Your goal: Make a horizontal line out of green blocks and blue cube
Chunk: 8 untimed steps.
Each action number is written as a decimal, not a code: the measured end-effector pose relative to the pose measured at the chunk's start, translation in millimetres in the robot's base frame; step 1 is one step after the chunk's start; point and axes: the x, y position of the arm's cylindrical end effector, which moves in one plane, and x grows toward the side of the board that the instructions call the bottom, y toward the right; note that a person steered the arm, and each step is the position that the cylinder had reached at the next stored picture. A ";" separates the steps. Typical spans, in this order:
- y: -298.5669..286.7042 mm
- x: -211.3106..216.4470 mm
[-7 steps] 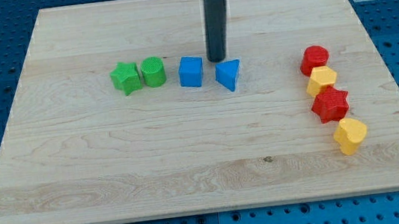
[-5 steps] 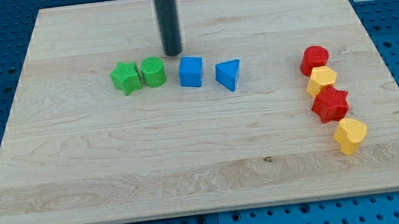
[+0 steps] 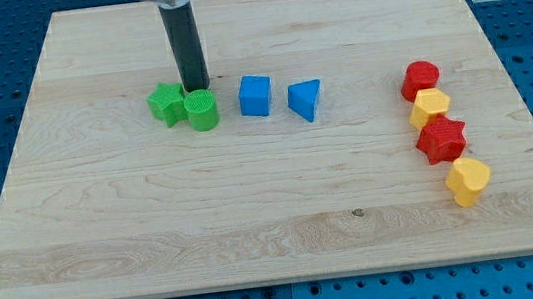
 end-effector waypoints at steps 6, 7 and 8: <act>94.0 2.2; 82.1 4.9; 80.8 9.1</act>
